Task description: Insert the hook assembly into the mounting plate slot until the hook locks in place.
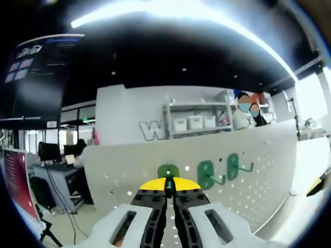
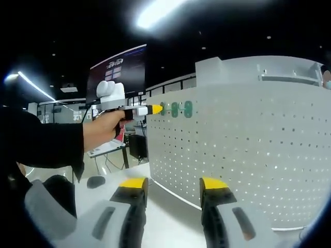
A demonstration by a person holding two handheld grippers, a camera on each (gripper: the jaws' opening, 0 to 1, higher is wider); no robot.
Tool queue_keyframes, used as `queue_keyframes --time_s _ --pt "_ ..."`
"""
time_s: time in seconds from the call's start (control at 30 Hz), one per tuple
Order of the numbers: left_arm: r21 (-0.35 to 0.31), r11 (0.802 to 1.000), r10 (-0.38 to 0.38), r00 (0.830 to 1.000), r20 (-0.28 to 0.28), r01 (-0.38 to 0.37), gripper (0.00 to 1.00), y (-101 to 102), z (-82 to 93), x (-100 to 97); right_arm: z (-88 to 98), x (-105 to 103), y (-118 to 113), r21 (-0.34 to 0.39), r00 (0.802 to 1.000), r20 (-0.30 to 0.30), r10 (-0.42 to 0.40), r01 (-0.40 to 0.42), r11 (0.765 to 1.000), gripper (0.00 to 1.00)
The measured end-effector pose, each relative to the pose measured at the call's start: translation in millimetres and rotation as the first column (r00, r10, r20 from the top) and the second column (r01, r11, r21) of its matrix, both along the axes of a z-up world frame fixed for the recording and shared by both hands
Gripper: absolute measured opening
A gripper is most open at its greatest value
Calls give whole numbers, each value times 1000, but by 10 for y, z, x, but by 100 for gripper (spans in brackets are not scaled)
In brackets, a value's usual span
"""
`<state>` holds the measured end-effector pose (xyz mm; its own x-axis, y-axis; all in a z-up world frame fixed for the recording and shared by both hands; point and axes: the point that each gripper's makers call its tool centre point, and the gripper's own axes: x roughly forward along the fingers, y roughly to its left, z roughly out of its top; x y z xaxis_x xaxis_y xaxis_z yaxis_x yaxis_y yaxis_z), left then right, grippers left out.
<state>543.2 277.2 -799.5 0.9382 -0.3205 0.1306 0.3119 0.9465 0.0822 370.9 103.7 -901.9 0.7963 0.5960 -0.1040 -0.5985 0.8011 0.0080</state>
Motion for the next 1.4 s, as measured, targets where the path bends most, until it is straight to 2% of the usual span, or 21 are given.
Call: queue_keyframes --time_s 0.37,0.43,0.63,0.77,0.9,1.0,1.27,1.3,1.33,1.4 --pt "10 1000 5 1000 5 -5 3 2 -12 14 -45 7 11 -5 1000 -12 3 -3 1000 37" --pt "28 1000 14 1000 10 -14 3 -4 -13 13 -51 9 15 -7 1000 -13 4 -5 1000 37" --pt "116 992 51 998 29 -54 3 -28 -13 14 -59 13 10 -8 1000 -16 5 -5 1000 37" --pt "207 974 88 995 44 -95 3 -39 -11 11 -63 13 -1 -6 1000 -19 3 -3 1000 37" --pt "248 963 101 994 45 -110 3 -54 -20 11 -67 13 -4 -6 1000 -20 3 -3 1000 37" --pt "306 944 113 992 56 -124 4 -61 -22 11 -69 11 -4 -7 1000 -20 4 -4 1000 37" --pt "280 953 109 993 49 -119 4 -46 -26 14 -56 12 -8 -7 1000 -17 3 -4 1000 37" --pt "235 966 101 994 41 -108 4 -47 -27 13 -55 12 -9 -7 1000 -17 3 -4 1000 37" --pt "145 987 74 997 23 -76 4 -48 -22 13 -53 11 -9 -7 1000 -16 3 -4 1000 37" --pt "19 999 39 999 -9 -39 5 -31 -23 12 -49 12 -13 -7 1000 -15 2 -2 1000 37"
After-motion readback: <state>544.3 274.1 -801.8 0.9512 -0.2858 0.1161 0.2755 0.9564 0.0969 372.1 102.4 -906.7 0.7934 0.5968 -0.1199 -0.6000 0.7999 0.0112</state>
